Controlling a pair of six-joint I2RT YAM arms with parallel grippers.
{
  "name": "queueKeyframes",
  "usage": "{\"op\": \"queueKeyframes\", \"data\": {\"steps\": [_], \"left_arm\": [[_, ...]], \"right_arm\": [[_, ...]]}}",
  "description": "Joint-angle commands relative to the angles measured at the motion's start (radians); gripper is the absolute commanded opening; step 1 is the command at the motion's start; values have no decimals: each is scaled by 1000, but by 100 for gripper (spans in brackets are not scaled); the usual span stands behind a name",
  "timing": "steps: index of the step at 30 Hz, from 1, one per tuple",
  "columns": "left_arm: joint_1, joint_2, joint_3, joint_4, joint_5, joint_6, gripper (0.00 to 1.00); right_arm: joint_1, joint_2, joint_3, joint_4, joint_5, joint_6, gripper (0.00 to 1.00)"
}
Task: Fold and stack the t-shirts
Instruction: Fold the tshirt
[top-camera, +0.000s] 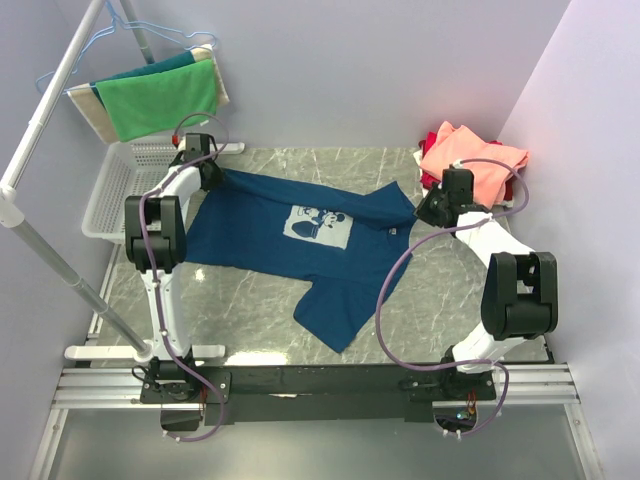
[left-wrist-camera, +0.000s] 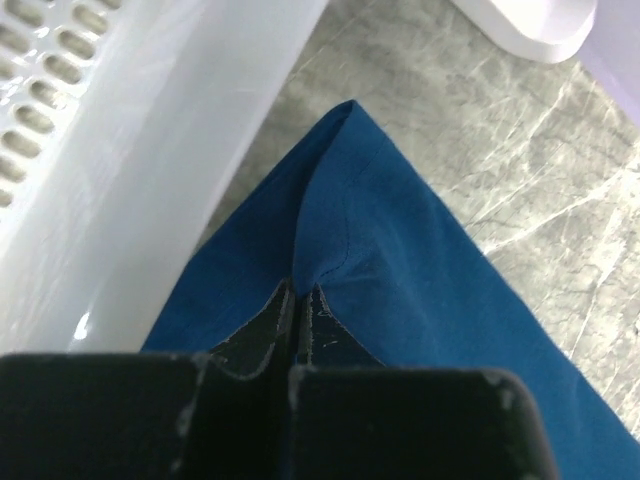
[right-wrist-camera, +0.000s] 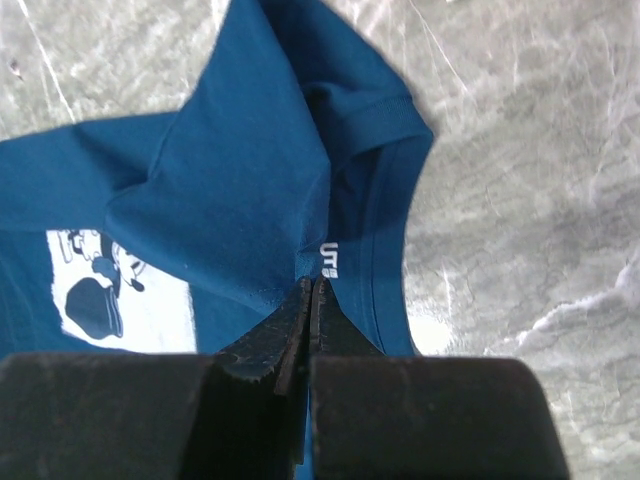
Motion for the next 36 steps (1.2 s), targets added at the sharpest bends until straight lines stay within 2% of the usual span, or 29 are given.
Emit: {"op": "queueKeyframes", "data": {"steps": [1,14,34,35,36], "left_arm": [[25,-71,-46,-41,-78,-30,1],[23,-163,-132,-49,-148,-39,1],[20,-131,-140,-141,-219,-53,1],[20,-124,-131,-149,-214,-47,2],[20,-118,-125,-155,-211,-47,8]], "right_arm": [[4,-48,-8,-1,6,16,0],[6,-58,-19,-7,24,31,0],[6,-130,-102,-37,24,47,0],[6,-122,-104,-40,12,50,0],[8,-116,-104,-45,10,50,0]]}}
